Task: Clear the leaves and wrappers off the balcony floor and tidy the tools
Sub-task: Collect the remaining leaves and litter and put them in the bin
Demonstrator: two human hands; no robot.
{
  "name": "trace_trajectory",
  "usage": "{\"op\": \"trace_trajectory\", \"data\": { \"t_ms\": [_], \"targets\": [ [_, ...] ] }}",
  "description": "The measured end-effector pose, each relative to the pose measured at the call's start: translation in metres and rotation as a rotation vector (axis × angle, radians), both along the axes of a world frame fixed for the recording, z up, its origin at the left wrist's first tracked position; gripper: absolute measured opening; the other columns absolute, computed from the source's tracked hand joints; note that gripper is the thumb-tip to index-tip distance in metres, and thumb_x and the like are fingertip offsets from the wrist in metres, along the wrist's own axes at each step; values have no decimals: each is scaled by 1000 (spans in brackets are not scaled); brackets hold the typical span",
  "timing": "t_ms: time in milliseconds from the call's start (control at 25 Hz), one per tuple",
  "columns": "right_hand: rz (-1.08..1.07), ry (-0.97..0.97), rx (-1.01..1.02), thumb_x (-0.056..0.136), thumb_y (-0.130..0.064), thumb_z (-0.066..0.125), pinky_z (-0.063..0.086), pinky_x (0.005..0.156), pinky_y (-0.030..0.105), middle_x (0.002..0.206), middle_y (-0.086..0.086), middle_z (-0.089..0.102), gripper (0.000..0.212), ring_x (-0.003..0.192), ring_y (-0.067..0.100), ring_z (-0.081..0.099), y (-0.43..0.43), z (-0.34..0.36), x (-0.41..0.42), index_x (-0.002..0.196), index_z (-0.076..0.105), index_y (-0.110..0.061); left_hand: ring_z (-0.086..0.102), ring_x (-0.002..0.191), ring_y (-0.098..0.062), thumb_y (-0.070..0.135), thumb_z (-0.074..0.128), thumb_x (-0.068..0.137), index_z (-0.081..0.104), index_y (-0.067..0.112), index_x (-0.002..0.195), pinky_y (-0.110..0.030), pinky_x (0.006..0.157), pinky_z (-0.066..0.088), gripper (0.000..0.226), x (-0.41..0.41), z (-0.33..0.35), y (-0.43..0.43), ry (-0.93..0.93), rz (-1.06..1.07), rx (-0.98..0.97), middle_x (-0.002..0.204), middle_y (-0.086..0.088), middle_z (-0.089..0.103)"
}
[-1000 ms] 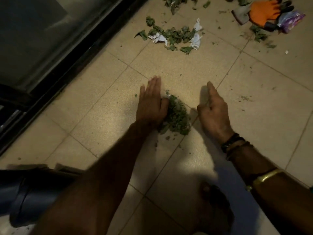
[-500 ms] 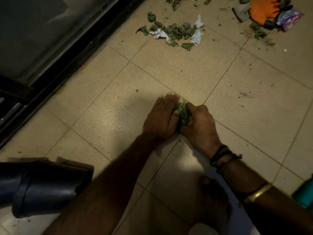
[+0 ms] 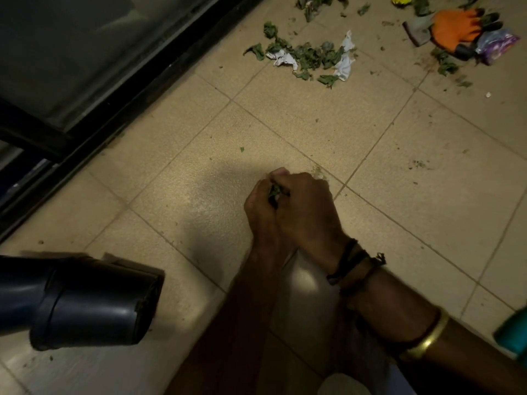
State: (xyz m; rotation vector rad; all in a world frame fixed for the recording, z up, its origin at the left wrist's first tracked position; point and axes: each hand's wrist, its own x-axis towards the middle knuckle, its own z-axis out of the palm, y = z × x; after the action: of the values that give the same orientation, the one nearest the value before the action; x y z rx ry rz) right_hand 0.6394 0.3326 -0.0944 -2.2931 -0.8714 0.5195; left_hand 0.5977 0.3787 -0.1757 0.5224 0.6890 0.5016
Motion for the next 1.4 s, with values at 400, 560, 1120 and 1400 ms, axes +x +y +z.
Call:
{"op": "trace_trajectory", "data": {
  "t_ms": [400,560,1120,1400],
  "targets": [
    [-231,2,151,94,-29,63,57,97,33,120,-2,74,32,103,4,68,-38,-20,76,123,73,-19,71,95,-27,16,47,101,71,-2,102,-39,94,57,30,-34,35,36,-273,255,-457,101,-15,71],
    [133,-47,-153,103,-36,34,5,129,44,168,5,15,63,156,20,10,-47,-73,55,160,25,-12,71,96,-28,17,46,101,72,-3,102,-39,92,58,32,-47,41,45,-307,280,-427,103,-16,70],
    [490,-119,-114,102,-30,27,4,128,49,168,13,16,60,157,26,5,1,-83,51,159,28,-9,70,100,-28,19,46,101,70,-2,107,-40,93,58,33,-74,33,47,-279,335,-472,106,-16,70],
    [481,-143,51,107,-19,40,20,127,36,163,8,32,48,154,17,23,-67,-74,13,154,39,-7,70,98,-28,19,47,100,70,-2,108,-39,94,57,32,-75,32,45,-267,325,-483,104,-16,70]
  ]
}}
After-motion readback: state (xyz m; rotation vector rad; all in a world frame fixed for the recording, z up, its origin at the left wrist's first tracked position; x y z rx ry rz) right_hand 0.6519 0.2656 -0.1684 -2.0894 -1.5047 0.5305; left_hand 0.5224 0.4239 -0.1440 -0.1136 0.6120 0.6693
